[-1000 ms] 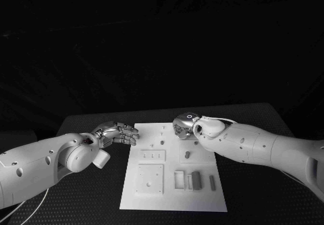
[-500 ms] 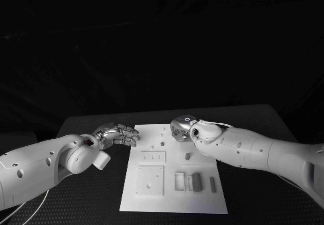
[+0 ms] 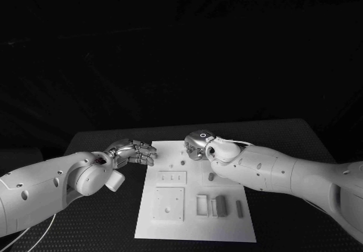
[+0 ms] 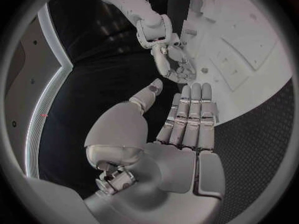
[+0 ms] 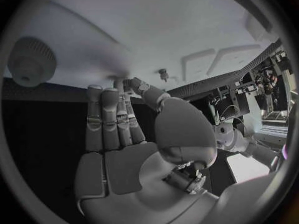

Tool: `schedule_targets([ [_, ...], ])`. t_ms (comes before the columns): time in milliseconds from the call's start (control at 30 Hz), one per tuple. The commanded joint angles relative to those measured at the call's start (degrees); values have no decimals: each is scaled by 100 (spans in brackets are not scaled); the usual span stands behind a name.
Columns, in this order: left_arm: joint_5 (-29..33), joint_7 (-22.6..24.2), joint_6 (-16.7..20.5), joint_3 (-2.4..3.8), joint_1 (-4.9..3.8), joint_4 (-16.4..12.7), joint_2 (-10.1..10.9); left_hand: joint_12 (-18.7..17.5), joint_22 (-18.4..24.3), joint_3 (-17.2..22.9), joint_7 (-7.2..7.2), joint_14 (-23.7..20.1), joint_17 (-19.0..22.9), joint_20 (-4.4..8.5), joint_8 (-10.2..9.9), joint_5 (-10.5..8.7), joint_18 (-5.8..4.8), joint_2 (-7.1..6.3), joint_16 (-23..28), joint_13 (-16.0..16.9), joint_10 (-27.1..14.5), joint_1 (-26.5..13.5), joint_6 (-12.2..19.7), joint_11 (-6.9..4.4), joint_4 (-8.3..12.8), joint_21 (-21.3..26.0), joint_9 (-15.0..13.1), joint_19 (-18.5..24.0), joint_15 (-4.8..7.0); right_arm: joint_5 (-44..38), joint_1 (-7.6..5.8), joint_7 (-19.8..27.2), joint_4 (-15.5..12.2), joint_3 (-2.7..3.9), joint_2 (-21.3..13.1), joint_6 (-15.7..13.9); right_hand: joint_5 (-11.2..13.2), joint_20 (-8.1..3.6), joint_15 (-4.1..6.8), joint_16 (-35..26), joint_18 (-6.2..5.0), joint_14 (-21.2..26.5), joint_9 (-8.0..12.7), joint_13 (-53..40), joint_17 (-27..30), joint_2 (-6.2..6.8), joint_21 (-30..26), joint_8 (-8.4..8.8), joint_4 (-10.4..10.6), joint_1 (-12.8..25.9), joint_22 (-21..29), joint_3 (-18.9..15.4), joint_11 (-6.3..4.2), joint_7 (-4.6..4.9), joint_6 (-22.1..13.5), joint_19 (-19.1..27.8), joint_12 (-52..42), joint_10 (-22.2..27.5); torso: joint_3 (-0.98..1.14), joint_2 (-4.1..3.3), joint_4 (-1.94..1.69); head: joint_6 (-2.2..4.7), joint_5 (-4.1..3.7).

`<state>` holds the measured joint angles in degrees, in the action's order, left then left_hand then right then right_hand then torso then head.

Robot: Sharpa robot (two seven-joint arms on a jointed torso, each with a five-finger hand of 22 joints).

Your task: Assemble the parts on the task board

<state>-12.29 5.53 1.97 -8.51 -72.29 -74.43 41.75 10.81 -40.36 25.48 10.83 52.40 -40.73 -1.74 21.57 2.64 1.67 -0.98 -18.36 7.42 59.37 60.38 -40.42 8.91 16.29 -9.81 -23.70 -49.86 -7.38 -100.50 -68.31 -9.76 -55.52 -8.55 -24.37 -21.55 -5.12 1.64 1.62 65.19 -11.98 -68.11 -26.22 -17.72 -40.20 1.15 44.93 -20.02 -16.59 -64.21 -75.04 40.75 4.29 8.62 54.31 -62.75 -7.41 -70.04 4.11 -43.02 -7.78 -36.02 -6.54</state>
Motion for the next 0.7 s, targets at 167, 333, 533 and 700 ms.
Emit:
schedule_targets([
  [167, 30, 49, -59, 4, -3, -2, -29, -21, -9, -21, 196, 43, -10, 10, -35, 27, 42, 11, 34, 6, 12, -49, -31, 15, 5, 30, 6, -41, 1, -221, -75, -282, 121, 1, 118, -266, -39, -44, 43, 36, -302, 9, -116, -10, 7, 52, 27, -61, -5, -39, -125, 34, 0, -126, 176, -19, -13, -39, -3, 0, -60, 20, 23],
  [333, 30, 44, -51, 5, -4, -25, -2, -22, -9, -22, 195, 43, -12, 10, -36, 27, 42, 9, 36, 7, 13, -49, -32, 15, 5, 31, 7, -42, 1, -265, -119, -341, 140, 4, 138, -306, -38, -48, 45, 44, -302, 6, -120, -16, 10, 65, 38, -63, -5, -42, -124, 39, -2, -129, 185, -22, -13, -45, -1, -3, -62, 13, 43],
  [533, 30, 40, -43, 5, -6, -40, 18, -22, -10, -22, 195, 44, -15, 10, -36, 27, 42, 7, 37, 7, 14, -48, -34, 14, 6, 32, 7, -42, 1, -287, -142, -366, 148, 12, 168, -304, -38, -51, 48, 50, -302, 3, -122, -20, 13, 79, 47, -64, -5, -45, -124, 43, -4, -131, 190, -26, -12, -49, 3, -7, -53, -7, 67],
  [700, 30, 42, -42, 5, -6, -39, 9, -23, -11, -23, 194, 44, -17, 10, -37, 27, 42, 6, 39, 8, 16, -48, -36, 14, 7, 32, 8, -42, 1, -282, -146, -327, 259, 15, 263, -284, -38, -53, 48, 52, -302, 2, -123, -22, 14, 85, 51, -63, -4, -47, -123, 45, -5, -131, 191, -27, -10, -50, 2, -5, -52, -17, 72],
])
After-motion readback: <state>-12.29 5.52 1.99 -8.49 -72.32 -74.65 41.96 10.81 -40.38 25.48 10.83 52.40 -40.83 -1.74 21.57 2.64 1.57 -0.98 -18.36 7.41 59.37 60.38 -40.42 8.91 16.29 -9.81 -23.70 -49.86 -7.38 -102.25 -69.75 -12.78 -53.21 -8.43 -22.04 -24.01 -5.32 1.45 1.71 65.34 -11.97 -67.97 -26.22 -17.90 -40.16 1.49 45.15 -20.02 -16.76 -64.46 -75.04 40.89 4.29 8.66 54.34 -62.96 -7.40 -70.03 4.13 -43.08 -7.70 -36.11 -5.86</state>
